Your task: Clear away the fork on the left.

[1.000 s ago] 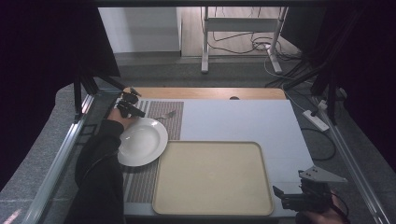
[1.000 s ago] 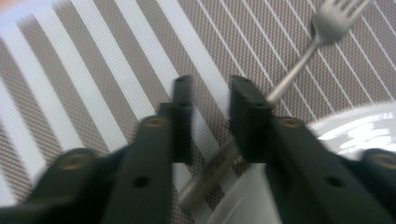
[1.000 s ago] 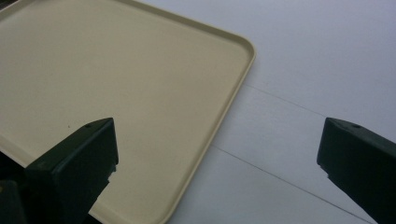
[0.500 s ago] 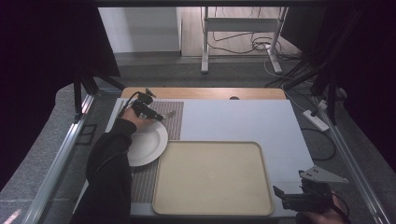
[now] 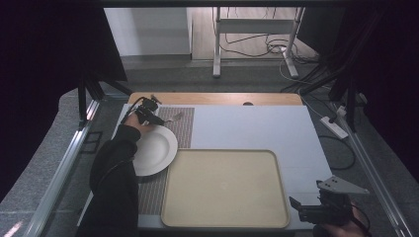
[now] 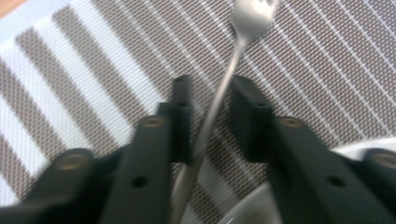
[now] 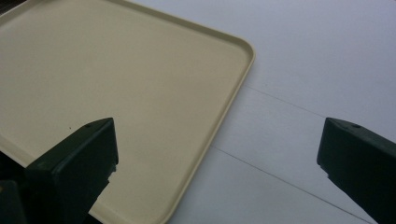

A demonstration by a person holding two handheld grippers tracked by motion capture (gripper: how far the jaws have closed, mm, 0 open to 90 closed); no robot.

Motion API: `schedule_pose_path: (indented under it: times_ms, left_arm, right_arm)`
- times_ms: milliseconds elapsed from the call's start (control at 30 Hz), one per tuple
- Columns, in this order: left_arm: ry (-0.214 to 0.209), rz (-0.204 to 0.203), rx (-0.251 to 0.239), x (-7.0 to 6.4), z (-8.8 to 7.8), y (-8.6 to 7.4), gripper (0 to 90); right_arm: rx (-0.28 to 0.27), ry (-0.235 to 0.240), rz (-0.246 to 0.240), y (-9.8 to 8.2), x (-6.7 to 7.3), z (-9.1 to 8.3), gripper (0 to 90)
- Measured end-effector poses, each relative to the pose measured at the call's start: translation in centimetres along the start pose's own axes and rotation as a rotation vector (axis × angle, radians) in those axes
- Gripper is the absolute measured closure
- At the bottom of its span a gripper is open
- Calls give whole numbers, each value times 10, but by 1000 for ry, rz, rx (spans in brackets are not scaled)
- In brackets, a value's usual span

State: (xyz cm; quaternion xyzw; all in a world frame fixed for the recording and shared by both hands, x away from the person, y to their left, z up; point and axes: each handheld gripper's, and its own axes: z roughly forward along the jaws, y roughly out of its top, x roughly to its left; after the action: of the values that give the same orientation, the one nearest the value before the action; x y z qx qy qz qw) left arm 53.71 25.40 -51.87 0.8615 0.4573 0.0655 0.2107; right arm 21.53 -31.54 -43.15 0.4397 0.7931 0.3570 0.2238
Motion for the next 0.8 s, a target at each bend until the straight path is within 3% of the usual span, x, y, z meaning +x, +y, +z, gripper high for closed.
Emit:
schedule_pose_path:
  times_ms: [67, 133, 233, 567, 667, 800]
  left_arm:
    - [-27, -15, -21, 4, 0, -4, 785]
    - [-51, -6, -22, 6, -1, -5, 809]
    - [-45, -7, -15, 5, -1, -4, 849]
    - [143, -25, 16, 15, -14, -10, 850]
    - [175, -47, 22, 22, -25, -16, 850]
    - [187, -66, 15, 28, -40, -23, 850]
  right_arm:
    - [0, 1, 1, 0, 0, 0, 0]
    - [1, 1, 5, 0, -1, 0, 0]
    - [1, 0, 6, 0, -1, 0, 0]
    - [-4, 3, 14, 0, -2, 0, 0]
    - [-4, 2, 14, 0, -1, -1, 0]
    - [-4, 0, 13, 0, -1, 0, 0]
